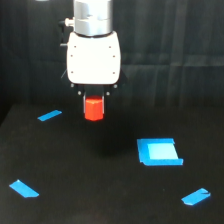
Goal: Pick up the red object from the table
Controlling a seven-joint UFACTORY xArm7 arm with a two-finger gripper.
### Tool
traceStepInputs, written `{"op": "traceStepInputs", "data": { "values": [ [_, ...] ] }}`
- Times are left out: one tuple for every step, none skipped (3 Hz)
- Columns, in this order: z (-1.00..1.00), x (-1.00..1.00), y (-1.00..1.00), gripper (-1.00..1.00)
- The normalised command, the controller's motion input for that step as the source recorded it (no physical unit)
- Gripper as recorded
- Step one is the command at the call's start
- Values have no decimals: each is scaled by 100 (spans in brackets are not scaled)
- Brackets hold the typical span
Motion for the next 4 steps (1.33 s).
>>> {"op": "traceStepInputs", "data": {
  "values": [
    [11, 5, 3, -91],
    [4, 3, 2, -100],
    [3, 0, 16, -100],
    [5, 12, -6, -100]
  ]
}}
